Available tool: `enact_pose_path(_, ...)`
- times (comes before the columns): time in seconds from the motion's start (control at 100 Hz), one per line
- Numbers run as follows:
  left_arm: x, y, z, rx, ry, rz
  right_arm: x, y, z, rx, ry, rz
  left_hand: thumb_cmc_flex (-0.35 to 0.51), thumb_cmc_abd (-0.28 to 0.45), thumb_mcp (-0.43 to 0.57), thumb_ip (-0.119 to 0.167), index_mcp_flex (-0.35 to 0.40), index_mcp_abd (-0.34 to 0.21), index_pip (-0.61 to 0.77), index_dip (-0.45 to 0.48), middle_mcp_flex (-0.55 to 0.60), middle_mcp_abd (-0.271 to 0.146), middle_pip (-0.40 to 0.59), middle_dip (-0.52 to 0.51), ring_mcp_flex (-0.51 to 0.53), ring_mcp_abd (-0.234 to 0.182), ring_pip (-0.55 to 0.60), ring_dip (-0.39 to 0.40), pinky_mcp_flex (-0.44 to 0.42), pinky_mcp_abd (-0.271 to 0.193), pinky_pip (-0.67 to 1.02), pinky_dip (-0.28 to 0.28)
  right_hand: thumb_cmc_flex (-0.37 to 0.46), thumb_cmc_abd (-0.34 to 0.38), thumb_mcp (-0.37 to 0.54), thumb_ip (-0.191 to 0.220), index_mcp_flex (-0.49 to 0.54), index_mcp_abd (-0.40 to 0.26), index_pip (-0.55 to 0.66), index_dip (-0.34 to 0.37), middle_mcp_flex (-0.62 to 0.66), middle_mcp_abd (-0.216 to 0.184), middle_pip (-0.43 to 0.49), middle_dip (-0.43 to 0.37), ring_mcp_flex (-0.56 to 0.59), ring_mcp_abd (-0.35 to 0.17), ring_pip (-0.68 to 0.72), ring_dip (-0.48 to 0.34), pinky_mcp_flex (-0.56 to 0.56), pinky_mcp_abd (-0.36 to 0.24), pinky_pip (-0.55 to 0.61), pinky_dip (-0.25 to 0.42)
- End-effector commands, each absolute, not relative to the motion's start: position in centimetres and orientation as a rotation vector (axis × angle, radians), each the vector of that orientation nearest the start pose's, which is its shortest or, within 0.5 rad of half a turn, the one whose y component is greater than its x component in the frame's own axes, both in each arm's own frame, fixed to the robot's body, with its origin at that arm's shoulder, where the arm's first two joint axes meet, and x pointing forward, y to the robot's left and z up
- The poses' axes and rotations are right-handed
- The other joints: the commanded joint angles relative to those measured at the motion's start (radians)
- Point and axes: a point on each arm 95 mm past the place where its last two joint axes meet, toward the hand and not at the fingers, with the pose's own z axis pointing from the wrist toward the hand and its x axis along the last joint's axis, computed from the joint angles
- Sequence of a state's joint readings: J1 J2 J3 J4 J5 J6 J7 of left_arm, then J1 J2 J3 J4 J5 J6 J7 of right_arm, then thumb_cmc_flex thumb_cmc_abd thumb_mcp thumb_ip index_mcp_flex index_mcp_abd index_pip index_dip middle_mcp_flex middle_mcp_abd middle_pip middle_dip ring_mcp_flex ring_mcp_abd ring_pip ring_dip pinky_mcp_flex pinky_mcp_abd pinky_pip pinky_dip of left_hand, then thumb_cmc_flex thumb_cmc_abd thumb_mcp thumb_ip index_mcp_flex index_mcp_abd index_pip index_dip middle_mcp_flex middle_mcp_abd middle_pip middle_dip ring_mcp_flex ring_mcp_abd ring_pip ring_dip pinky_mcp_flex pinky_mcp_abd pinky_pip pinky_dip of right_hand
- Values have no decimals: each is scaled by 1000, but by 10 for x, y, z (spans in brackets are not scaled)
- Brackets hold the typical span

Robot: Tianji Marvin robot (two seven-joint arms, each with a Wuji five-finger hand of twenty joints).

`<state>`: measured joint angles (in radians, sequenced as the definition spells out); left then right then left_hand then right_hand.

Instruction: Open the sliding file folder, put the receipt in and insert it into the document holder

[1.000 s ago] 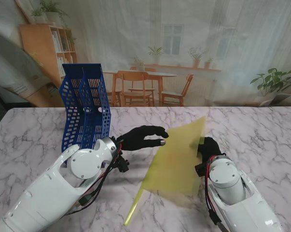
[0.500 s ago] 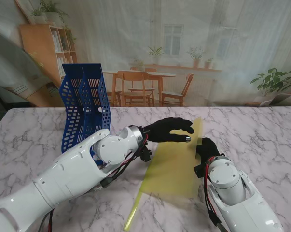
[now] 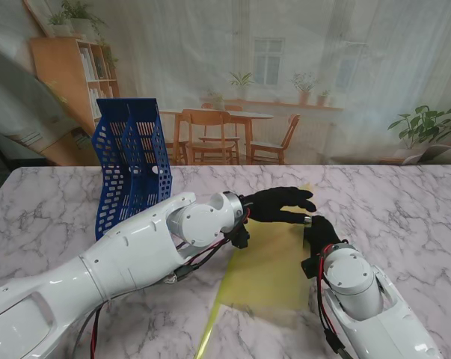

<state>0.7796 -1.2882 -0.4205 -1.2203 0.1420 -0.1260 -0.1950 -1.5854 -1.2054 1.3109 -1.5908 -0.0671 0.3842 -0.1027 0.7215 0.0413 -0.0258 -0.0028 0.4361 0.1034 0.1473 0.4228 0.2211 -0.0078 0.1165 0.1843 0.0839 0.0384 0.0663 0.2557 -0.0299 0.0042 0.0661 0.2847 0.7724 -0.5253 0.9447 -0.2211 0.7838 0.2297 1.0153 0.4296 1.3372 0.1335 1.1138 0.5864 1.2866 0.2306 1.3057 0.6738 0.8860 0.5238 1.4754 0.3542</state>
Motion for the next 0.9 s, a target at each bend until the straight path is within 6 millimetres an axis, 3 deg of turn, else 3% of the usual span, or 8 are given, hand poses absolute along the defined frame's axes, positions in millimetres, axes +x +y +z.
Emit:
enact_pose_path(0.0,472,-245,-261,-1341,2133,-1985,403,-27,-351,-2786,-691,-1858,-55,48,-21,-28,-39,-42,-25,-18,-61,-28,-25,-23,-41,-45,-42,-16,4,-44,-45,-25,54,-5,50,-12,35,-54,8,19,11,11,0,11,17,-16,63,14,16,3,21,-14)
enact_pose_path(0.08,474,-249,-263,-1330,2164,-1958,403,-28,-351,-2785,-690,-1858,-80,52,-17,-28,-40,-41,-26,-23,-78,-28,-66,-43,-44,-50,-64,-32,6,-51,-57,-48,54,-4,49,-12,34,-55,7,19,10,10,0,11,17,-15,63,14,16,5,21,-15)
enact_pose_path(0.25,475,-249,-268,-1265,2222,-1911,402,-29,-351,-2784,-672,-1860,-100,58,-16,-29,139,16,82,33,-70,-20,-60,-27,-43,-52,-67,-62,12,-63,-65,-82,54,-3,47,-12,33,-57,7,20,9,10,-1,11,17,-14,62,13,16,5,21,-15)
enact_pose_path(0.41,479,-236,-269,-1207,2224,-1887,402,-31,-352,-2786,-660,-1860,-95,53,-14,-28,211,42,160,97,-34,0,-18,-7,-40,-43,-47,-29,10,-63,-41,-67,54,0,45,-12,31,-60,6,20,6,10,-1,12,17,-14,61,13,16,5,21,-16)
enact_pose_path(0.7,484,-199,-267,-1080,2315,-1825,402,-31,-352,-2790,-650,-1850,-76,44,-16,-25,210,37,164,103,-6,8,-2,-4,-25,-38,-22,-5,9,-74,-38,-61,54,4,42,-12,29,-61,6,21,5,11,-1,12,17,-13,58,11,13,4,20,-17)
enact_pose_path(0.71,484,-197,-267,-1076,2317,-1824,402,-31,-352,-2791,-649,-1849,-77,43,-16,-25,211,38,164,103,-8,27,-3,-4,-24,-38,-20,-5,8,-74,-38,-61,54,4,42,-12,29,-61,6,21,5,11,-1,12,17,-13,58,11,13,4,20,-17)
enact_pose_path(0.77,485,-191,-266,-1054,2329,-1816,402,-31,-352,-2793,-649,-1845,-91,38,-19,-24,203,37,162,102,-6,44,-7,-7,-17,-45,-14,-4,6,-85,-44,-66,55,4,41,-11,28,-60,6,21,4,11,-1,13,17,-13,57,11,13,4,20,-17)
enact_pose_path(0.89,486,-181,-264,-987,2350,-1802,403,-30,-353,-2796,-652,-1833,-125,21,-10,-21,202,29,167,96,9,41,-13,-21,-2,-70,-14,-35,19,-104,-85,-150,54,7,39,-11,26,-62,7,22,3,11,-1,13,17,-13,56,10,11,3,19,-18)
